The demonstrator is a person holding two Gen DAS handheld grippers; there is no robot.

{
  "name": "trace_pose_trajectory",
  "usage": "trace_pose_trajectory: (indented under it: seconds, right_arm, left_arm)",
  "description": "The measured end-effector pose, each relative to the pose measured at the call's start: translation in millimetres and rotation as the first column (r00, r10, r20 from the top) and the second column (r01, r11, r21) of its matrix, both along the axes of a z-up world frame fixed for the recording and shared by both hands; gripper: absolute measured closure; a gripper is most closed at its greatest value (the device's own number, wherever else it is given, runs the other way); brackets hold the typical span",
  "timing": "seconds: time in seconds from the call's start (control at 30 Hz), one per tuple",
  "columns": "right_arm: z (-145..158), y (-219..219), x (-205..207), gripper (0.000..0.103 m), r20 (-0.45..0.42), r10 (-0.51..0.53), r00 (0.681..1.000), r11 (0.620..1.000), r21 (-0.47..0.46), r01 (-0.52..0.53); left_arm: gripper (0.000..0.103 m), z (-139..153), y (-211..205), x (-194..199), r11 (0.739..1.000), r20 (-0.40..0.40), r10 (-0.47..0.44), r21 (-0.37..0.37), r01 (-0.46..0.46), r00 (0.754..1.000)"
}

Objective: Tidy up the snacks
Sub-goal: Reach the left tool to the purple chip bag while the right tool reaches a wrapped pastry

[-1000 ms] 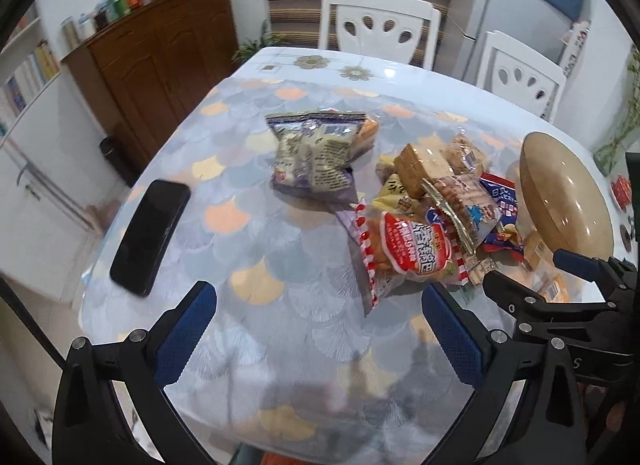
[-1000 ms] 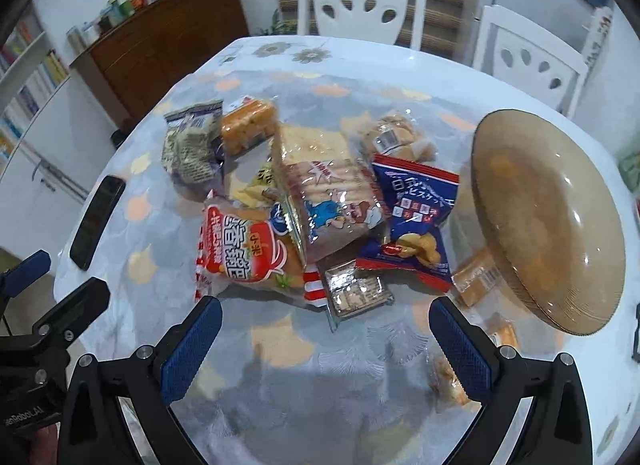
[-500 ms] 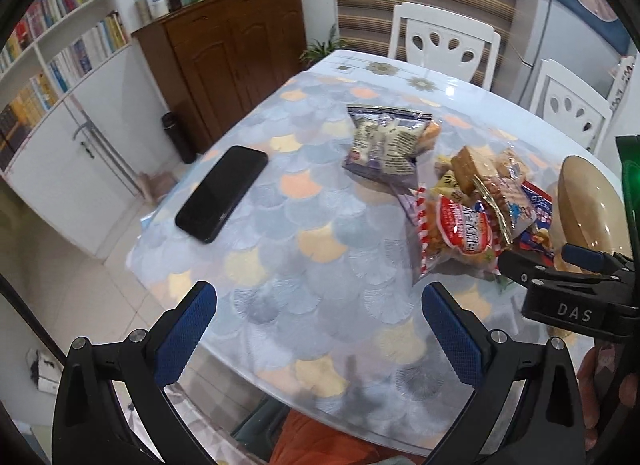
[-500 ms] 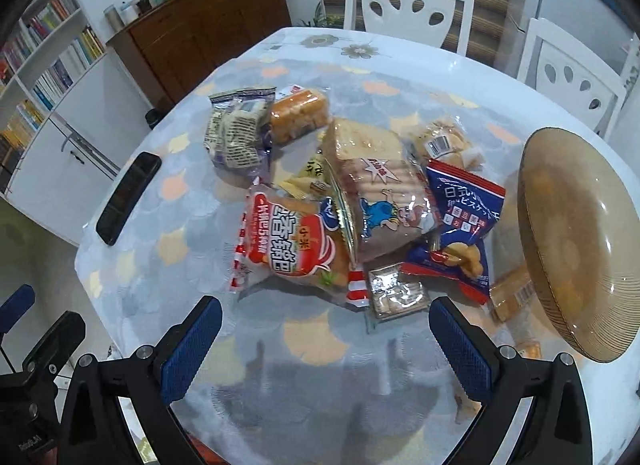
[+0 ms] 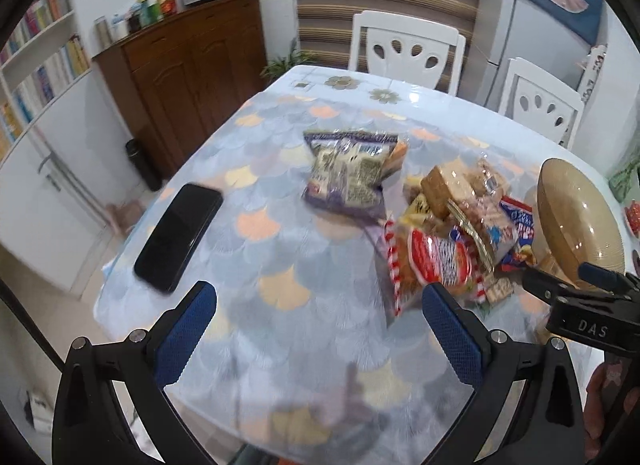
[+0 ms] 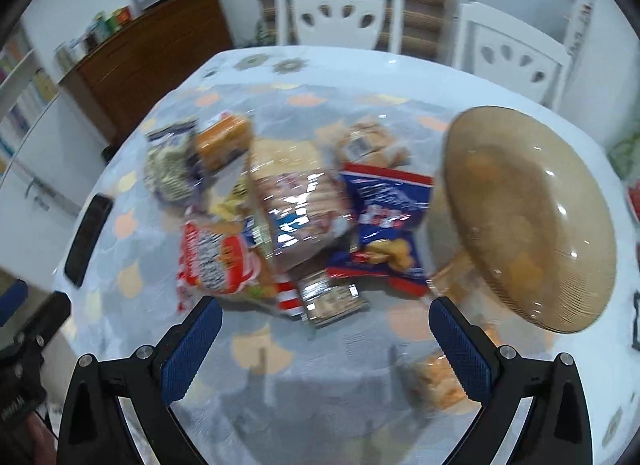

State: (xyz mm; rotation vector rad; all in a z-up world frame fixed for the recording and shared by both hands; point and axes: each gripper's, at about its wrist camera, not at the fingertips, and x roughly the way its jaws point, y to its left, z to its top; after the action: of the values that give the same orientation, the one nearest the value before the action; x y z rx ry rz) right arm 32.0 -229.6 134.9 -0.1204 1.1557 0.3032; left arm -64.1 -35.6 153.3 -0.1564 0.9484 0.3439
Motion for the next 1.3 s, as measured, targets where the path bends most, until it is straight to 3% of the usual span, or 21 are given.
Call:
trace_pose_trajectory:
  seconds: [0.13,0.4,0.83,1.13,1.23,1.3]
  right_arm:
    - [2.3,-4.3,7.3,0.000,0.002,-0.080,0.997,0.997,-0.002,0.080]
    - [-1.8,-7.5,13.7,0.000,-0.009,-0.175,0.985,0.984,-0.033,0.175]
    - [-9.7,-7.1,22.8,0.000,-0.031,-0.313,0.949,0.949,-0.051,0.312]
    - [-35.8,-46.4,-5.0,0.000,-0.079,-0.514,0.854,0.857,-0.099,0.506]
    - [-36.5,-59.2,-22.2,0.000,-0.049,-0.581,0.812,0.813,-0.083,0.576]
    - [-37.1,-75.4,-33.4,0.000,-0.008,-0.648,0.761,0.759,-0.091,0.645]
  left_arm:
    - [0.001,-2.8,17.1,20.9,0.998,0.002,-0.048,-0.051,0.048,0.999]
    - [0.001,-9.5,42.1,68.7,0.985,-0.009,-0.157,-0.079,0.156,0.988]
    - [0.001,-34.0,66.2,116.9,0.956,-0.042,-0.252,-0.169,0.241,0.967]
    - [0.001,-63.2,77.2,144.3,0.929,-0.063,-0.298,-0.246,0.275,0.952]
    - [0.001,-72.2,80.8,147.7,0.923,-0.068,-0.303,-0.271,0.275,0.950]
    - [0.001,-76.3,80.5,148.0,0.920,-0.070,-0.310,-0.273,0.281,0.948]
